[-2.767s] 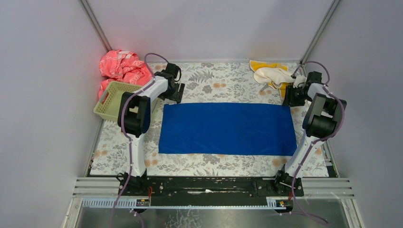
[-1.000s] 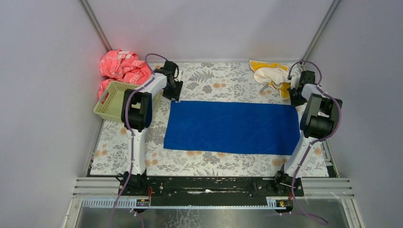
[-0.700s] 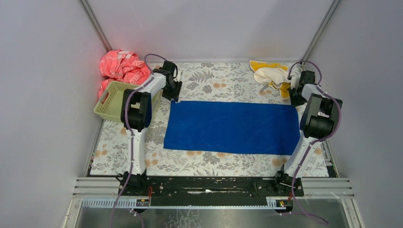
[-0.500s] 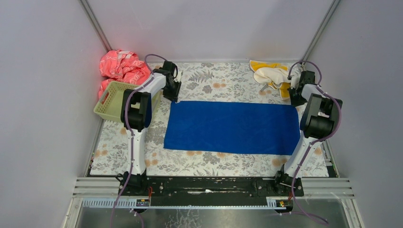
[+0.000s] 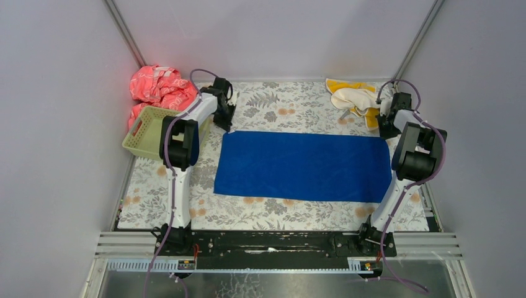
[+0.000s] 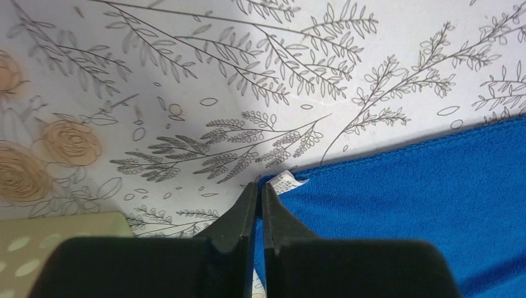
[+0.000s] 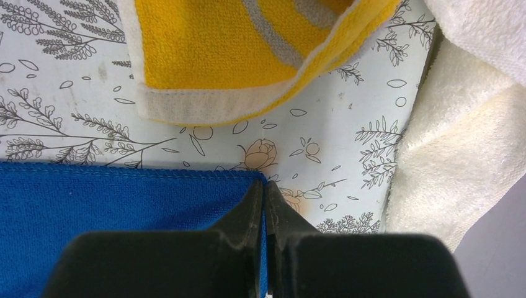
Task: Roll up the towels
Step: Fold the towel at the center of the board.
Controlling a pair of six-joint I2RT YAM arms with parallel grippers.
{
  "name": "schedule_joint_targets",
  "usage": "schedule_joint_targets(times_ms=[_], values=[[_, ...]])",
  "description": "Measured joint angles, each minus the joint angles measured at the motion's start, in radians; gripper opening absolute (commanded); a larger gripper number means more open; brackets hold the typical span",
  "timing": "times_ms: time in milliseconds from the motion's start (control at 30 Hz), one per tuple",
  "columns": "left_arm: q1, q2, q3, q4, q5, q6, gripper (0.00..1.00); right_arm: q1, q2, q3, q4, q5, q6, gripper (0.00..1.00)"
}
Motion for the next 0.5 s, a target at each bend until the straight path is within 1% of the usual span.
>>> schedule_joint_targets(times_ms=[233, 500], values=[[0.014, 0.0, 0.077, -0.001, -0.022, -0.001, 0.0, -0.002, 0.0, 0.038, 0.002, -0.009, 0.01, 0.01], [0.053, -0.001, 0.151, 0.007, -0.037, -0.009, 0.0, -0.002, 0.0, 0.077, 0.066, -0.06, 0.012, 0.0]])
